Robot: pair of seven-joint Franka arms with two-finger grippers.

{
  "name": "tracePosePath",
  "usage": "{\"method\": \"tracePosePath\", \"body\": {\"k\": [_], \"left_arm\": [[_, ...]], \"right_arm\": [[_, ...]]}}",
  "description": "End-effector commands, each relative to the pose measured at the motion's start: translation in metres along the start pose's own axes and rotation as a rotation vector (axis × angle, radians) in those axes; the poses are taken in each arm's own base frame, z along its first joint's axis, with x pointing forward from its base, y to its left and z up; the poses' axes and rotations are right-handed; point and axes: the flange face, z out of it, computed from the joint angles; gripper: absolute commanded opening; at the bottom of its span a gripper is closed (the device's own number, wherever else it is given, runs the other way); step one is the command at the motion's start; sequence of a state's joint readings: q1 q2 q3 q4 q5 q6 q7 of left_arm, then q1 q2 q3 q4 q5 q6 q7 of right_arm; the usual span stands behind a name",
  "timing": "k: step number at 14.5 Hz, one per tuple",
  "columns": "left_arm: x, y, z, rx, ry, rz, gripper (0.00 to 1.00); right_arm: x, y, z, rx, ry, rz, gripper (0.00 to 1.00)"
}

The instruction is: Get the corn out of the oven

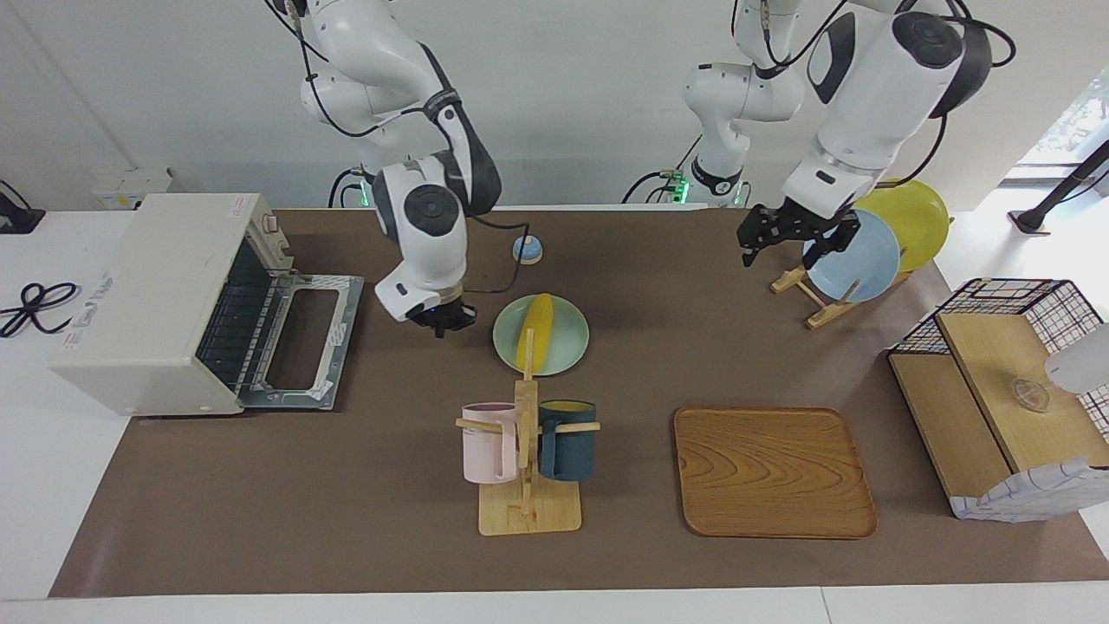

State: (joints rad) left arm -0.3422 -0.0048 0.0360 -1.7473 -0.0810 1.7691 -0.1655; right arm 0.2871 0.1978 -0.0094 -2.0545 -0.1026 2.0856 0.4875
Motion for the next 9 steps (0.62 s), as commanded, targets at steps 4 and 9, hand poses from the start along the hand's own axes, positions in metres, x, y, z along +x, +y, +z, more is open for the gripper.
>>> {"method": "tracePosePath", "body": {"k": [4,9], "left_arm": [[0.003,0.145,0.098,-0.066,0.037,-0.038,1.00],[-0.003,0.222,0.168,-0.105,0.071,0.020,1.00]], "right_arm": [[-0.012,0.069,0.043,-0.063,0.039,-0.003,0.00],[-0.006,0.097,0.049,-0.114,0.041,-0.022,0.00]]}}
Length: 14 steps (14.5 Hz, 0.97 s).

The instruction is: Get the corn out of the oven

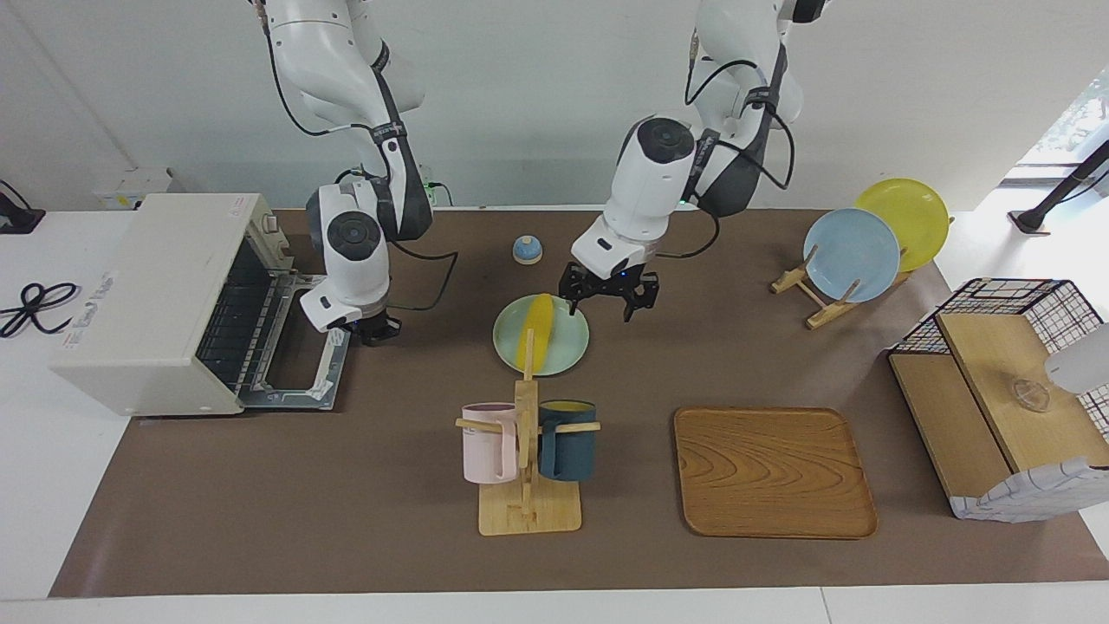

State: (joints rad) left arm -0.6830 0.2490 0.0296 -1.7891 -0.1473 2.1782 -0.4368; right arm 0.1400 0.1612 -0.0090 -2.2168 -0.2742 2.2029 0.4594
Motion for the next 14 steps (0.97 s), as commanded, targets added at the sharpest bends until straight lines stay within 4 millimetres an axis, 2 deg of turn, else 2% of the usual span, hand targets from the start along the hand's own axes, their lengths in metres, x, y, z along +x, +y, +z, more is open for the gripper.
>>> {"method": "tracePosePath", "body": {"k": [1,4,8,12,14], "left_arm": [[-0.003,0.022,0.034,-0.013,0.010,0.018,1.00],[-0.011,0.040,0.078,-0.007,0.006,0.040,1.00],[-0.025,0.058,0.104,-0.011,-0.013,0.048,1.00],[-0.034,0.067,0.119,-0.008,-0.015,0.047,1.00],[-0.039,0.067,0.124,0.000,-0.026,0.044,1.00]], "right_arm": [[-0.005,0.017,0.001,-0.009,0.013,-0.016,0.00],[-0.009,0.017,0.005,-0.013,0.005,-0.021,0.00],[-0.004,0.028,-0.002,-0.144,0.016,-0.123,0.00],[0.017,0.051,-0.047,-0.197,-0.033,-0.201,0.00],[0.020,0.077,-0.070,-0.194,-0.052,-0.256,0.00]]}}
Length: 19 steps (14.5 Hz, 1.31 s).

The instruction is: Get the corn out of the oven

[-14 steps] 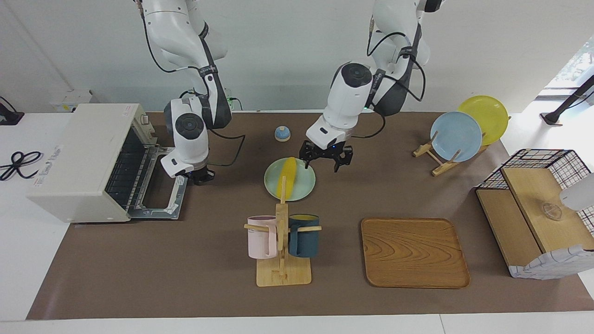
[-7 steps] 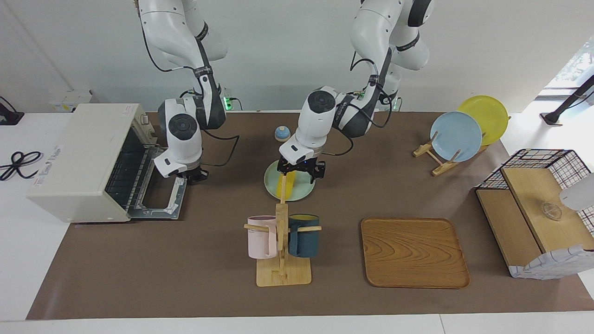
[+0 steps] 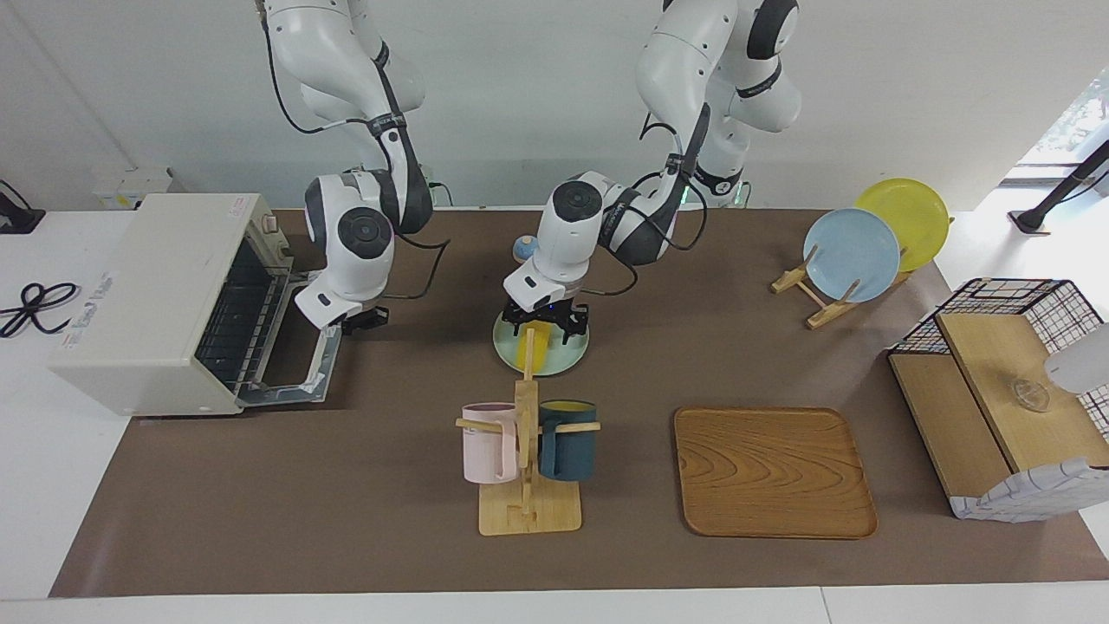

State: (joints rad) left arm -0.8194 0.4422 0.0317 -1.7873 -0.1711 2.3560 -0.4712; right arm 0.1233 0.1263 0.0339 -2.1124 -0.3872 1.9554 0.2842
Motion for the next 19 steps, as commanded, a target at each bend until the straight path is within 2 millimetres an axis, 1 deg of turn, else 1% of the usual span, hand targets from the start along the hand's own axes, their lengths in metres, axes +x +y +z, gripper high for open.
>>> {"method": "tracePosePath", "body": {"k": [1,2,4,5,6,8,9,11,12,13,14,15,17,18,19], "left_arm": [[-0.006,0.001,0.008,0.001,-0.003,-0.025,1.00],[-0.011,0.005,0.011,0.004,-0.009,-0.018,1.00],[-0.014,0.002,0.013,0.010,-0.015,-0.035,0.99],[-0.019,0.006,0.015,0.011,-0.016,-0.048,0.90],[-0.018,0.006,0.014,0.008,-0.010,-0.066,0.66],[-0.016,0.006,0.012,0.009,-0.011,-0.080,0.08],[-0.012,0.003,0.009,0.008,-0.010,-0.089,0.00],[-0.003,-0.001,-0.001,0.002,-0.001,-0.101,0.00],[0.009,-0.016,-0.018,-0.001,0.003,-0.127,0.00],[0.019,-0.027,-0.039,-0.002,-0.002,-0.146,0.00],[0.027,-0.037,-0.066,-0.004,-0.007,-0.159,0.00],[0.041,-0.054,-0.086,-0.006,-0.006,-0.189,0.00],[0.079,-0.104,-0.120,0.003,0.003,-0.237,0.00],[0.095,-0.133,-0.127,0.000,0.015,-0.231,0.00],[0.107,-0.168,-0.128,0.001,0.020,-0.248,0.00]], "right_arm": [[-0.003,0.084,-0.023,-0.038,0.010,-0.057,0.00],[-0.009,0.103,-0.026,-0.033,0.005,-0.076,0.00],[-0.020,0.123,-0.033,-0.026,-0.010,-0.100,0.00],[-0.025,0.133,-0.033,-0.023,-0.020,-0.106,0.00],[-0.028,0.142,-0.034,-0.021,-0.019,-0.119,0.00],[-0.033,0.157,-0.034,-0.014,-0.020,-0.132,0.00],[-0.035,0.163,-0.034,-0.011,-0.018,-0.138,0.00],[-0.036,0.164,-0.035,0.022,-0.015,-0.131,0.00],[-0.036,0.165,-0.036,0.031,-0.015,-0.131,0.00],[-0.038,0.167,-0.042,0.036,-0.024,-0.129,0.00],[-0.038,0.168,-0.055,0.062,-0.024,-0.117,0.00],[-0.039,0.170,-0.070,0.103,-0.031,-0.100,0.00],[-0.044,0.171,-0.099,0.141,-0.038,-0.090,0.00],[-0.047,0.171,-0.112,0.159,-0.028,-0.086,0.00],[-0.049,0.166,-0.123,0.194,-0.012,-0.087,0.00]]}}
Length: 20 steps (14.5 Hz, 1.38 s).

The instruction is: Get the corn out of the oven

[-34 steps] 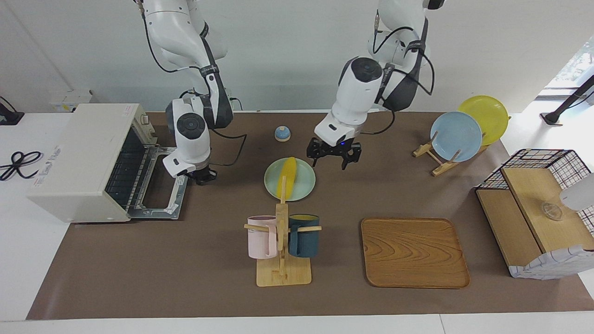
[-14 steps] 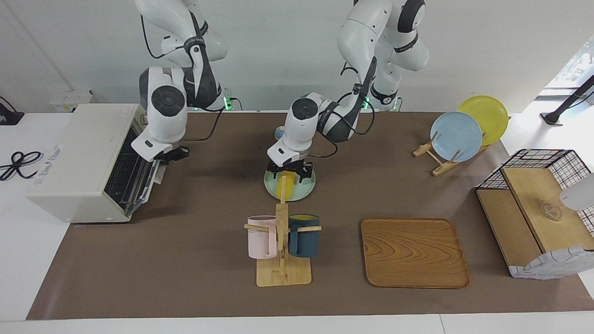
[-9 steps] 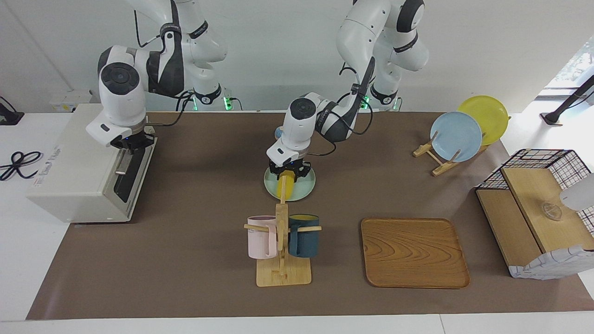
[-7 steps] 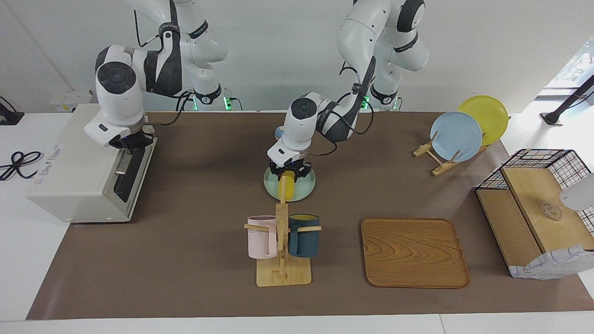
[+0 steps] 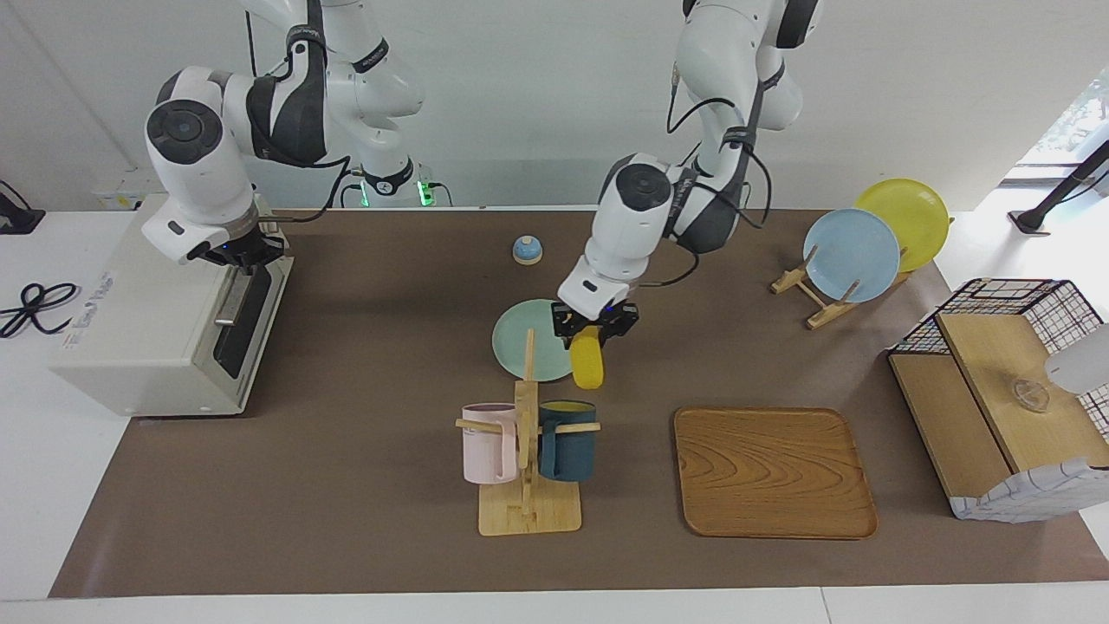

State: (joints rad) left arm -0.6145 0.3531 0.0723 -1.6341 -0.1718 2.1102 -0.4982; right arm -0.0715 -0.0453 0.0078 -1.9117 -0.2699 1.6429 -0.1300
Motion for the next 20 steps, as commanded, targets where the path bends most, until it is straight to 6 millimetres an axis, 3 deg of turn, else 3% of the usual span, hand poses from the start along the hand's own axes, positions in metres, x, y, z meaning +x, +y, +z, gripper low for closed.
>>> {"method": "tracePosePath", "body": {"k": [1,2,3,4,5,7,8,10,12,14,16,19,20], "left_arm": [[0.055,-0.080,-0.005,0.009,-0.002,-0.036,0.00],[0.070,-0.112,-0.008,0.015,0.004,-0.030,0.00],[0.083,-0.140,-0.004,0.021,0.000,-0.017,0.00],[0.103,-0.161,-0.005,0.024,0.012,-0.018,0.00],[0.125,-0.173,0.004,0.031,0.005,-0.025,0.00],[0.160,-0.191,0.030,0.043,0.022,-0.034,0.00],[0.172,-0.215,0.035,0.044,0.033,-0.041,0.00],[0.183,-0.240,0.039,0.043,0.072,-0.020,0.00],[0.189,-0.247,0.062,0.046,0.092,-0.023,0.00],[0.197,-0.249,0.082,0.048,0.104,-0.022,0.00],[0.202,-0.252,0.085,0.049,0.104,-0.022,0.00],[0.201,-0.256,0.087,0.050,0.097,0.016,0.00],[0.200,-0.257,0.085,0.053,0.089,0.031,0.89]], "right_arm": [[-0.006,-0.010,-0.033,0.094,0.041,-0.022,0.00],[-0.005,-0.018,-0.040,0.133,0.058,-0.019,0.00],[-0.004,-0.027,-0.047,0.170,0.074,-0.026,0.19],[-0.003,-0.030,-0.055,0.220,0.098,-0.026,0.71],[-0.002,-0.035,-0.061,0.260,0.113,-0.026,1.00],[-0.004,-0.047,-0.074,0.254,0.106,-0.050,1.00],[-0.006,-0.046,-0.083,0.250,0.098,-0.042,1.00],[-0.004,-0.047,-0.085,0.258,0.091,0.006,1.00],[-0.004,-0.046,-0.093,0.266,0.101,0.025,1.00],[0.009,-0.044,-0.087,0.259,0.081,0.025,1.00],[0.008,-0.047,-0.100,0.254,0.077,0.015,1.00],[0.013,-0.055,-0.103,0.242,0.092,0.039,1.00],[0.013,-0.056,-0.104,0.242,0.087,0.043,1.00]]}}
